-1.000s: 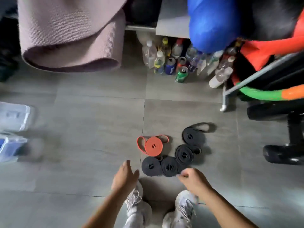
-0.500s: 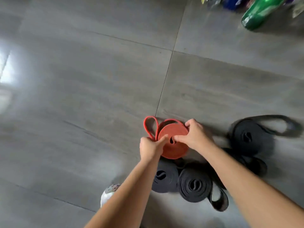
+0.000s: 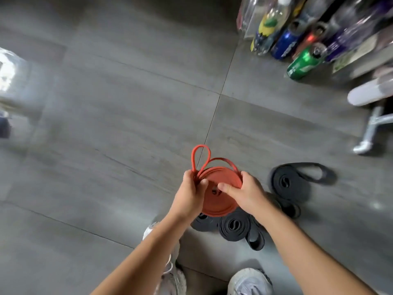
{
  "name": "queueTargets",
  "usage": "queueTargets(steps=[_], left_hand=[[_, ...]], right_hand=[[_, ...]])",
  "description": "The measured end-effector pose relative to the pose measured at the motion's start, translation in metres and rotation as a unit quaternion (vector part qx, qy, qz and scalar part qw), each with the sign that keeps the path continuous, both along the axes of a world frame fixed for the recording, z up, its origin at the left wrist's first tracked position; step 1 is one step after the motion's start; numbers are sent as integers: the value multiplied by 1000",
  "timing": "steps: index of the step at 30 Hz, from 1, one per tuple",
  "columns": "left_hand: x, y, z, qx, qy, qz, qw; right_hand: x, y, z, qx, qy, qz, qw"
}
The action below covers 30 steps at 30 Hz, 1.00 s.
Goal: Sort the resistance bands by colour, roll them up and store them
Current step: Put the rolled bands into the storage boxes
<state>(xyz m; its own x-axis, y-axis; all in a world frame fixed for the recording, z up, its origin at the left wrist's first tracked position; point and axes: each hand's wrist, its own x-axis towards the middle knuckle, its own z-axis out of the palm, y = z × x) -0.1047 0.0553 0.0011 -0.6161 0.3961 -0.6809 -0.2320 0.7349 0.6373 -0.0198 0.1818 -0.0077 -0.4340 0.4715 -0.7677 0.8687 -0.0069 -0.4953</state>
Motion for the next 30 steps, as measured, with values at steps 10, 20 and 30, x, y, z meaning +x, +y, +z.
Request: queueTargets(steps=[10,20,30], left_hand=[[-15,-77,299,54,94,-113,988],[-16,-183,537,-16,197,-194,961],[-27,-327,628,-117,250,-166,947]], right_hand=[[4,-68,290,-106,24,27,994],[-24,-121,534,-117,59,209,969],[-117,-253,644,118,177,630,747]])
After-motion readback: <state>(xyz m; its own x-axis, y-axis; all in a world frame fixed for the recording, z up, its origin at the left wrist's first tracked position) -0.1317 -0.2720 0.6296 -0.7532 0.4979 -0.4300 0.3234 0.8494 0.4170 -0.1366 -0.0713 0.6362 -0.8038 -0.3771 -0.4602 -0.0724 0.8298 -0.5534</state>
